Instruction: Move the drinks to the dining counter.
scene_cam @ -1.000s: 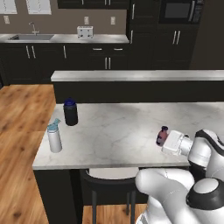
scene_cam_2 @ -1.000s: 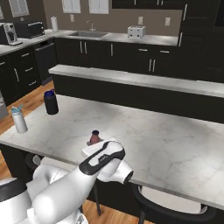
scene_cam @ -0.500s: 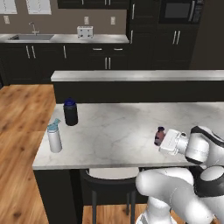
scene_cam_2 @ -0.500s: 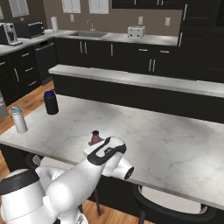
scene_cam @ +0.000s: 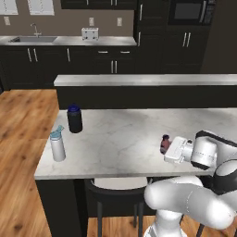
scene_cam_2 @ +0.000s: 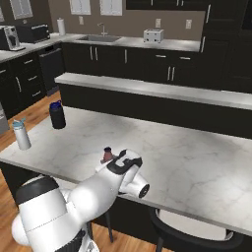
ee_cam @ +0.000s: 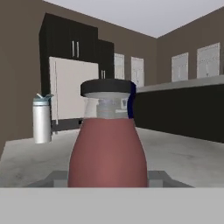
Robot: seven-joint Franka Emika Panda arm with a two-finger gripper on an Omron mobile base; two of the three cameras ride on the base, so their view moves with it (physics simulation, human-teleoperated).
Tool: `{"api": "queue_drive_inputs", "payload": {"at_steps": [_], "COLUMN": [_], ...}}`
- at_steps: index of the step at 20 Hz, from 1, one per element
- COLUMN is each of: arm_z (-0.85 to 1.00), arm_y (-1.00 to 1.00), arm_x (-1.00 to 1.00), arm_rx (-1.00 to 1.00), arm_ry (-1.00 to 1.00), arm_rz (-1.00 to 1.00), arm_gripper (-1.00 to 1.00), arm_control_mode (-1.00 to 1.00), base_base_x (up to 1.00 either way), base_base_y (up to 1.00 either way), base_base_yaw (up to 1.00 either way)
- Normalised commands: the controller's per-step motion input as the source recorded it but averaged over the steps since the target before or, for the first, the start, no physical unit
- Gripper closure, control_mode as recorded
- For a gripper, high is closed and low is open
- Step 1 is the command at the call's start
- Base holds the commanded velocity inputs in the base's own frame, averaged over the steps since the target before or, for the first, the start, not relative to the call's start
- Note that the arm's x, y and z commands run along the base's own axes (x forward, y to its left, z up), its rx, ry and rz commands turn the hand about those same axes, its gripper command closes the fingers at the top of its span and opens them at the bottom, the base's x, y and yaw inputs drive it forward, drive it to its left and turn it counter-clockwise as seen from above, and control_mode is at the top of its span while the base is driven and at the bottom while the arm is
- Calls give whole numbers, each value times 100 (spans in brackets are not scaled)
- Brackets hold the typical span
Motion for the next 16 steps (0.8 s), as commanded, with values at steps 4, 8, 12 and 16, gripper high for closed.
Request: {"api": "queue_drive_inputs", "payload": {"at_steps": [4,8,12,16], "arm_z": [-26,-29,-32,-35], "arm_y": [-3,-5,-10,-10], "arm_x": [26,28,24,21], "arm_rx": [0,0,0,0], "arm_ry": [0,0,0,0], "arm_rz": [0,0,0,0], "arm_gripper": [100,100,100,100], "arm_control_mode": [-100,-100,-100,-100], "base_base_x": [0,0,0,0], "base_base_y": [0,0,0,0], "base_base_yaw": [0,0,0,0]}}
